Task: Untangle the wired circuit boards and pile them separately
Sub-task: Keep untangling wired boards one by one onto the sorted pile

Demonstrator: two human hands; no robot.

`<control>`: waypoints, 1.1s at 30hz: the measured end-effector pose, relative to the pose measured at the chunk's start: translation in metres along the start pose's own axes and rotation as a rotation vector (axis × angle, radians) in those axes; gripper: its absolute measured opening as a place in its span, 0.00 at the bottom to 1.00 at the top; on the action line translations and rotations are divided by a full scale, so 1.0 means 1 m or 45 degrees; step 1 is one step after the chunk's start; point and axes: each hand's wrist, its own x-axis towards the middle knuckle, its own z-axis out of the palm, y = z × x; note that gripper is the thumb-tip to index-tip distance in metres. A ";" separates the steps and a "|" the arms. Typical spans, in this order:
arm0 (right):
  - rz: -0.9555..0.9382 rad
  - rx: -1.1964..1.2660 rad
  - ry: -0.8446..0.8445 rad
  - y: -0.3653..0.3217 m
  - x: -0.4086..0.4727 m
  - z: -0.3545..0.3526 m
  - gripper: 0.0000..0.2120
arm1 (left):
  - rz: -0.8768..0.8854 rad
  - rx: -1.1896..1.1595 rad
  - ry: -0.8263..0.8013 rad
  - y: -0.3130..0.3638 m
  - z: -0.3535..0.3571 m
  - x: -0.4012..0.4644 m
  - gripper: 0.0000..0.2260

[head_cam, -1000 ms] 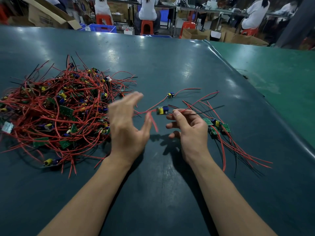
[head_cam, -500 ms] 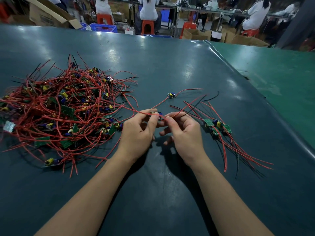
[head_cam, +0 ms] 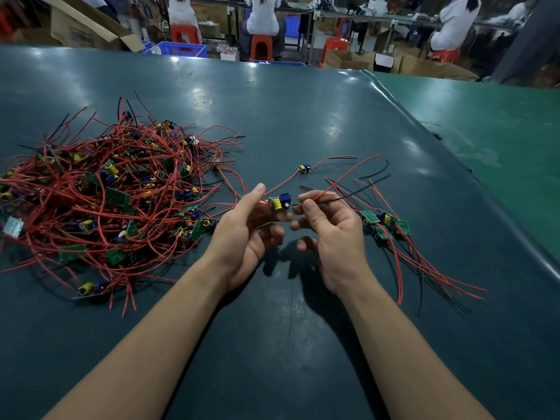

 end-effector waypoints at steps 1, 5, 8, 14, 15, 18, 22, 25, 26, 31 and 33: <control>-0.043 -0.027 -0.008 0.001 0.000 0.000 0.07 | -0.058 -0.042 -0.027 0.001 -0.002 0.000 0.21; -0.096 -0.052 -0.025 0.001 -0.001 0.000 0.09 | -0.107 -0.037 -0.091 0.001 -0.007 0.002 0.21; -0.021 -0.062 -0.005 0.002 0.000 0.000 0.08 | 0.109 0.253 -0.065 -0.006 -0.004 0.001 0.06; 0.240 -0.011 0.009 0.003 0.002 0.004 0.08 | 0.379 0.433 0.016 -0.013 -0.001 -0.002 0.04; 0.239 -0.024 0.028 0.003 0.002 0.004 0.09 | 0.372 0.420 -0.006 -0.013 0.000 -0.003 0.04; 0.249 -0.011 0.059 0.004 0.003 0.002 0.10 | 0.388 0.452 -0.019 -0.014 -0.001 -0.003 0.04; 0.234 0.028 0.049 0.002 0.004 -0.002 0.07 | 0.306 0.490 -0.023 -0.014 -0.002 -0.003 0.06; 0.199 0.062 0.097 0.002 0.004 -0.004 0.04 | 0.241 0.435 -0.040 -0.011 -0.002 -0.001 0.06; 0.181 0.073 0.115 0.002 0.005 -0.004 0.04 | 0.227 0.414 -0.053 -0.010 -0.002 -0.001 0.06; 0.112 0.189 0.254 -0.001 0.012 -0.007 0.06 | 0.178 0.309 -0.069 -0.010 -0.003 0.000 0.04; 0.087 0.242 0.316 -0.002 0.015 -0.010 0.06 | 0.175 0.283 -0.066 -0.008 -0.002 0.000 0.04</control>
